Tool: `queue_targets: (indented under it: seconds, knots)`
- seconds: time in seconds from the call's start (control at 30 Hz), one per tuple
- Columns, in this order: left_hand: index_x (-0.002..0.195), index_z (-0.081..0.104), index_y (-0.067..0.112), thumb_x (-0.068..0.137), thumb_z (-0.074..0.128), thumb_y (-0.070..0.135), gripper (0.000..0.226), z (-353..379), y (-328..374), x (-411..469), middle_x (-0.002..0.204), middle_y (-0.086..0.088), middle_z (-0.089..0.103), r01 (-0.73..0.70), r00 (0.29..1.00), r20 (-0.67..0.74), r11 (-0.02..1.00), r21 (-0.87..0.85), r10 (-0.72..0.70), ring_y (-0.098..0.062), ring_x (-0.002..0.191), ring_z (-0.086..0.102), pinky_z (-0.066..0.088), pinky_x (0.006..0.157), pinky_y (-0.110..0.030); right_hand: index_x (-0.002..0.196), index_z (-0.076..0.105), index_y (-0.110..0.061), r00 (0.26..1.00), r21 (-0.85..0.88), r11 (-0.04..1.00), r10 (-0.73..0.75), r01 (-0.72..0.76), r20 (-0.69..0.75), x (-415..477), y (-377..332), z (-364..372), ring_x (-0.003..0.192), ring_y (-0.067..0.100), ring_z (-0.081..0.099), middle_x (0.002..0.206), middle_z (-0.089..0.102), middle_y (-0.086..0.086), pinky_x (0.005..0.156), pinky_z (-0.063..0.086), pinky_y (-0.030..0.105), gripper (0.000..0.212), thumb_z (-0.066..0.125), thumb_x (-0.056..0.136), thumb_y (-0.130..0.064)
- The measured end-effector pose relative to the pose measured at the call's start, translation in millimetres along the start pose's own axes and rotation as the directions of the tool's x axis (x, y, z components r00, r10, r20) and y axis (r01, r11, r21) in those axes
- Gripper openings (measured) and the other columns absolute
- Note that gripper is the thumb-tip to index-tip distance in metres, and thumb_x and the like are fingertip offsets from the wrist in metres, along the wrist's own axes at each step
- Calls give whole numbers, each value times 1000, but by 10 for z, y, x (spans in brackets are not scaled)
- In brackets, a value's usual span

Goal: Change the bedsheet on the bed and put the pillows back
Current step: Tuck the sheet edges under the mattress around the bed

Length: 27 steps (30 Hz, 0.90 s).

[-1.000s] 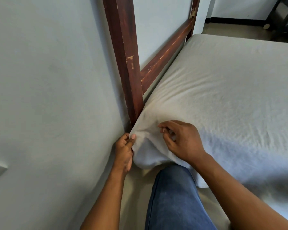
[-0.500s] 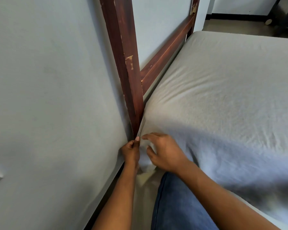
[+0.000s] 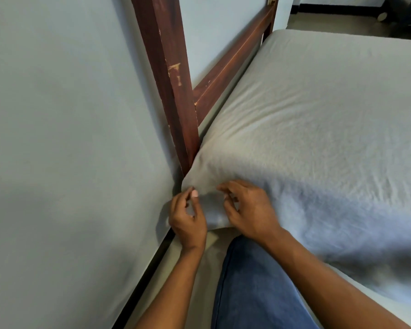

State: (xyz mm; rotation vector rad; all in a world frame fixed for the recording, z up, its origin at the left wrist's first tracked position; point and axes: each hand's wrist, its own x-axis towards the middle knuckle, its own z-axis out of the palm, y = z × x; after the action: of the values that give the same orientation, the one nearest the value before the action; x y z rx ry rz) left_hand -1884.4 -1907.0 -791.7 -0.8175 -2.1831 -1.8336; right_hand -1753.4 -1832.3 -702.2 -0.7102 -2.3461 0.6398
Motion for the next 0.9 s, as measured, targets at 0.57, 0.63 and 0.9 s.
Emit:
queue_targets:
  seconds: [0.57, 0.63, 0.9]
  knots:
    - [93, 58, 10, 98, 60, 14, 7, -166, -121, 82, 88, -7, 65, 626, 749, 544, 672, -395, -378, -15, 80, 58, 49, 71, -28, 113, 74, -16, 999, -26, 1000, -12, 10, -53, 76, 25, -156, 92, 12, 70, 109, 75, -4, 82, 59, 28, 29, 58, 90, -12]
    - [93, 55, 8, 102, 55, 12, 10, -169, -135, 164, 92, -12, 66, 748, 642, 644, 523, -408, -416, -19, 83, 61, 53, 72, -30, 113, 74, -16, 999, -41, 999, -31, 30, -37, 102, 4, -133, 91, 12, 70, 109, 75, -3, 83, 54, 20, 28, 58, 91, -12]
    - [83, 65, 8, 98, 57, 1, 19, 113, -157, 314, 88, -14, 69, 738, 628, 540, 649, -186, -561, -28, 86, 63, 57, 73, -32, 116, 73, -12, 998, 28, 998, -55, 54, 42, 109, -125, -26, 92, 15, 70, 106, 75, 1, 82, 58, 26, 35, 49, 92, -23]
